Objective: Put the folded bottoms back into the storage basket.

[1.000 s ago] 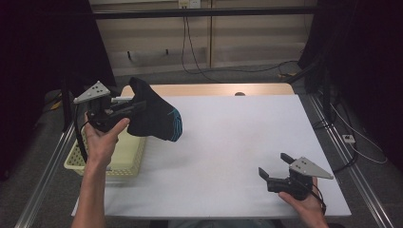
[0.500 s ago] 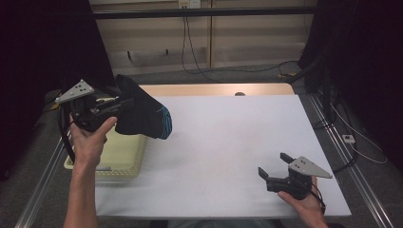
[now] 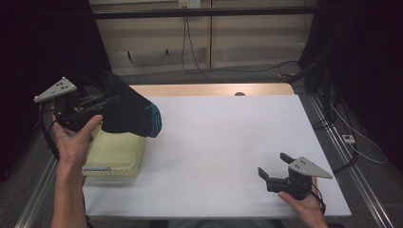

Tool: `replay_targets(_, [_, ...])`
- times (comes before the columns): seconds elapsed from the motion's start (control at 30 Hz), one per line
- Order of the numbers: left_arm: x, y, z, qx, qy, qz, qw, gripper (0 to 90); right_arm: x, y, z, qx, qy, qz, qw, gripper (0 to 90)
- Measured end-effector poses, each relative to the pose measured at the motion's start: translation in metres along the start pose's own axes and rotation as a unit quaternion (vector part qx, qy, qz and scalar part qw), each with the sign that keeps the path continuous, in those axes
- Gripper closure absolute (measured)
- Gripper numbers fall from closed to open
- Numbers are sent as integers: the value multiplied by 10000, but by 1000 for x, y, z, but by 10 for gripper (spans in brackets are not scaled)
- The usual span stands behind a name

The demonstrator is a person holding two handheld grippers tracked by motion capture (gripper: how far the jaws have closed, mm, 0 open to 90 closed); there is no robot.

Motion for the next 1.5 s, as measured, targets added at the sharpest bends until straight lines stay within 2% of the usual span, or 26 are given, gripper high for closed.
replay_targets(0.1, [6,-5,-3,157,90,-155,9997,764,0,0,0,-22,6,4,10000,44])
replay_targets(0.23, [12,-11,-7,192,126,-51,9997,764,1,1,0,-26,19,3,10000,41])
replay_targets(0.4, [19,-15,-8,103,117,156,9998,764,0,0,0,-23,11,7,10000,41])
replay_targets(0.5, [25,-18,-11,184,269,105,9994,764,0,0,0,-12,12,7,10000,40])
replay_targets(0.6, [26,-25,-12,221,190,332,9990,764,0,-1,0,-24,12,13,10000,40])
replay_targets(0.67, [25,-26,-15,235,145,291,9992,764,0,-1,0,-17,4,16,10000,40])
replay_targets(0.73, [26,-28,-16,266,132,439,9986,763,0,-1,0,-14,4,8,10000,40])
replay_targets(0.97, [31,-32,-18,192,145,438,9987,763,0,-1,0,-10,-12,3,10000,40])
replay_targets(1.1, [34,-37,-19,246,154,416,9987,763,0,-2,0,-1,-3,4,10000,41])
replay_targets(1.2, [34,-40,-21,407,211,196,9988,762,2,-2,0,-9,-5,5,10000,40])
replay_targets(1.3, [35,-45,-23,358,155,370,9986,762,1,-2,1,-12,-2,14,10000,41])
replay_targets(1.37, [36,-46,-25,337,95,377,9987,762,1,-2,0,-11,-9,17,10000,40])
replay_targets(1.5, [38,-52,-26,319,-5,542,9980,761,0,-2,0,-3,-15,10,10000,40])
Point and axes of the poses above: each handheld gripper's, and its own axes: x roughly backward along the jaws, z roughly out of its top, y roughly to its right, the point moved 6 cm from there along -x, roughly forward along the jaws, and after that the axes turned 9 degrees about x, right-handed, at the moved point
